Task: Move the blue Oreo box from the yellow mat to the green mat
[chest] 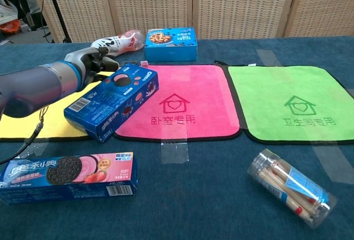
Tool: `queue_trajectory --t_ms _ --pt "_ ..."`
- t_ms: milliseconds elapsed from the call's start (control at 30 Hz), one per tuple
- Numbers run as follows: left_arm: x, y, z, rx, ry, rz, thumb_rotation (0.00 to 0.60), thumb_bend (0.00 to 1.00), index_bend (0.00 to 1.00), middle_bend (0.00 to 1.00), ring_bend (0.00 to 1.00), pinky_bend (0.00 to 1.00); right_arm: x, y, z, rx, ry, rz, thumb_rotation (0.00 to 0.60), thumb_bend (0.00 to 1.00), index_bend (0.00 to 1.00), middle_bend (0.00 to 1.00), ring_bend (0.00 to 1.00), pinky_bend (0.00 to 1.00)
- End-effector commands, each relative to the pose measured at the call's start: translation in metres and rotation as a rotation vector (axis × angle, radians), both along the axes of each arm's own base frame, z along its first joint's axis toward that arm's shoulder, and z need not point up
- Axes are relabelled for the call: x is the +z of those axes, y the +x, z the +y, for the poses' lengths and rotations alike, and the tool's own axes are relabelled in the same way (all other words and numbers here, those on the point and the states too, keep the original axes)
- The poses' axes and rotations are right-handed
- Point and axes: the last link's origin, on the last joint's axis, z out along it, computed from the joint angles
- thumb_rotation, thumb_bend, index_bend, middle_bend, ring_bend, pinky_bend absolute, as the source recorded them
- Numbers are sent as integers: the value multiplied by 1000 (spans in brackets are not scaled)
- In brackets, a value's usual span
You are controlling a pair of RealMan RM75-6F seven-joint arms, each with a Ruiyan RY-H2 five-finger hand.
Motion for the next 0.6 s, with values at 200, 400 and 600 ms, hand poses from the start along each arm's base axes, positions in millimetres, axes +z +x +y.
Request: queue_trajectory --t_ms 200,400,600 --pt "-18 31 5 -85 -32 24 600 1000 0 0 16 183 1 -2 -2 -12 -3 -7 600 0 0 0 0 0" --pt "-30 48 4 -121 -56 34 600 1000 0 0 16 183 2 -3 -2 -15 -5 -11 600 0 0 0 0 0" --pt "-15 59 -2 -166 -30 -27 600 1000 0 0 16 183 3 -4 -2 -17 -5 -13 600 0 0 0 0 0"
